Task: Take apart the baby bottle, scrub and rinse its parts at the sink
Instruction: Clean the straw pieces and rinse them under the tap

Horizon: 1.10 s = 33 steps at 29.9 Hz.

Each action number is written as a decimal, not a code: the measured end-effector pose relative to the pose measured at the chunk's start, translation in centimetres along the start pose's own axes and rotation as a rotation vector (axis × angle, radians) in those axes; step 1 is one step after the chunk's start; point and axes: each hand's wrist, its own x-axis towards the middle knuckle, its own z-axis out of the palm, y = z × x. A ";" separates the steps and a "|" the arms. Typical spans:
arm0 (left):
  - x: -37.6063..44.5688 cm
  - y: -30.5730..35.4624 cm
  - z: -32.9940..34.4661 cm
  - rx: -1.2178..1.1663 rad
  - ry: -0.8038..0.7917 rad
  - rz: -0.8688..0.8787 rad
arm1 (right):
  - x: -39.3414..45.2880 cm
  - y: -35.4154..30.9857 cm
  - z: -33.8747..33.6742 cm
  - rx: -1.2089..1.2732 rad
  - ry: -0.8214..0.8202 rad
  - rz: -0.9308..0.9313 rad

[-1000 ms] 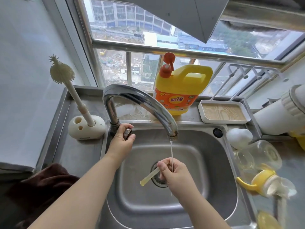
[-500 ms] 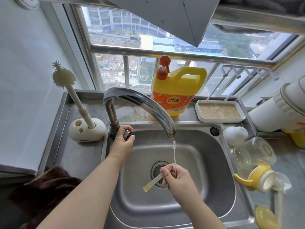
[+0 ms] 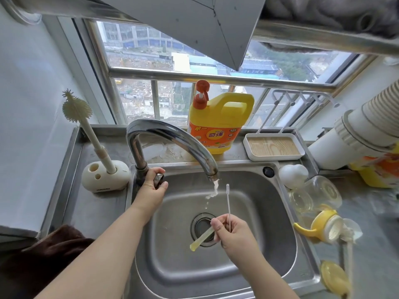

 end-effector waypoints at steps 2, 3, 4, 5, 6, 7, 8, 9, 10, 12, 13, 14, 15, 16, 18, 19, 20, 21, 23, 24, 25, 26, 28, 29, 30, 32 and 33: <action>-0.2 0.3 -0.3 0.039 -0.024 -0.001 | 0.1 -0.1 -0.2 -0.001 0.009 0.008; -0.3 0.4 -0.4 0.062 -0.035 -0.001 | 0.2 -0.2 -0.3 -0.001 0.013 0.010; -0.5 0.5 -0.5 0.083 -0.033 0.004 | 0.3 -0.4 -0.3 -0.005 0.016 0.010; -0.8 0.5 -0.6 0.112 -0.012 0.017 | 0.5 -0.5 -0.2 -0.010 0.020 0.005; -1.4 0.6 -0.5 0.150 0.023 0.052 | 0.6 -0.7 -0.2 -0.011 0.025 0.001; -2.1 0.6 -0.4 0.203 0.052 0.091 | 0.7 -0.9 -0.1 -0.004 0.029 0.000; -3.0 0.6 0.0 0.259 0.057 0.135 | 0.8 -1.1 0.1 0.009 0.032 0.002; -3.8 0.7 0.5 0.296 0.027 0.182 | 1.0 -1.2 0.2 0.029 0.034 0.006; -4.7 0.8 1.1 0.304 -0.033 0.225 | 1.1 -1.3 0.4 0.049 0.036 0.010; -6.0 1.0 2.6 0.293 -0.192 0.269 | 1.4 -1.3 0.6 0.061 0.038 0.013; -6.3 1.0 3.3 0.297 -0.267 0.276 | 1.5 -1.2 0.6 0.052 0.041 0.011; -6.5 1.1 4.0 0.299 -0.323 0.270 | 1.6 -1.1 0.6 0.048 0.046 0.011; -6.6 1.1 4.5 0.284 -0.363 0.247 | 1.7 -0.9 0.6 0.052 0.053 0.015; -6.6 1.2 4.9 0.255 -0.401 0.214 | 1.8 -0.8 0.6 0.070 0.058 0.018; -6.6 1.2 5.5 0.180 -0.467 0.176 | 1.8 -0.6 0.4 0.121 0.053 0.020; -6.5 1.1 5.7 0.153 -0.482 0.172 | 1.9 -0.7 0.3 0.135 0.044 0.020; -6.4 1.1 5.9 0.144 -0.488 0.172 | 1.8 -0.7 0.2 0.137 0.030 0.022; -6.3 1.2 5.9 0.135 -0.486 0.178 | 1.8 -0.8 0.0 0.130 0.013 0.026; -6.1 1.2 6.0 0.161 -0.456 0.207 | 1.6 -1.0 -0.5 0.089 -0.017 0.027; -5.9 1.1 6.0 0.188 -0.437 0.218 | 1.5 -1.1 -0.8 0.039 -0.026 0.021; -5.9 1.2 6.0 0.194 -0.415 0.223 | 1.5 -1.2 -1.2 -0.031 -0.029 0.010; -5.7 1.2 5.9 0.182 -0.390 0.214 | 1.4 -1.4 -1.7 -0.105 -0.026 -0.009; -5.5 1.2 5.8 0.130 -0.350 0.170 | 1.2 -1.9 -2.9 -0.215 -0.005 -0.070; -5.5 1.4 5.8 0.109 -0.346 0.150 | 1.2 -2.0 -3.6 -0.248 -0.004 -0.104; -5.5 1.6 5.9 0.096 -0.348 0.136 | 1.1 -2.3 -4.2 -0.287 -0.015 -0.136; -5.6 1.9 6.1 0.067 -0.350 0.125 | 1.1 -2.7 -5.3 -0.401 -0.053 -0.191; -5.7 2.2 6.1 0.049 -0.350 0.117 | 1.1 -2.9 -5.8 -0.447 -0.070 -0.212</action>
